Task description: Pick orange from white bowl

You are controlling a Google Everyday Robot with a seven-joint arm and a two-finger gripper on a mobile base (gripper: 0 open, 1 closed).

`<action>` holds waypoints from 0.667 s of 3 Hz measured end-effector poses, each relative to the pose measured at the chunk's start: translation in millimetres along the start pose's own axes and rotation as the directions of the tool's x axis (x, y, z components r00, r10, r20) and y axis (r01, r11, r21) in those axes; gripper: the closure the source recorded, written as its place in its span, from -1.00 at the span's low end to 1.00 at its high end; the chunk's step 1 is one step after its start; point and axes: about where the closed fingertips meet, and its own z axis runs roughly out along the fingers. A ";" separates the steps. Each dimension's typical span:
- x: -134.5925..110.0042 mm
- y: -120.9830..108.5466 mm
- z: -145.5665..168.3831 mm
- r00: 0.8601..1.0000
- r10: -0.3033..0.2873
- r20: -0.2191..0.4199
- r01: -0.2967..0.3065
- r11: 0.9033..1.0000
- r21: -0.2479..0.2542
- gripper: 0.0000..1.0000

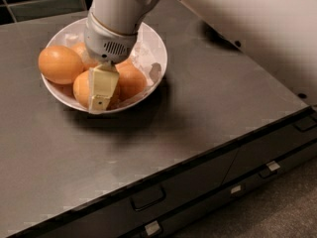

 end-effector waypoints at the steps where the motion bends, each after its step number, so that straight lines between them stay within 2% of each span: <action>1: -0.8 0.3 0.3 1.000 0.000 -0.002 0.000 1.000 0.001 -0.46; 2: -3.0 0.1 3.1 1.000 -0.004 -0.015 0.004 1.000 0.009 -0.44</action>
Offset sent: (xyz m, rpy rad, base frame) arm 0.0005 0.0053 -0.0036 -0.0236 -0.0236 -0.0113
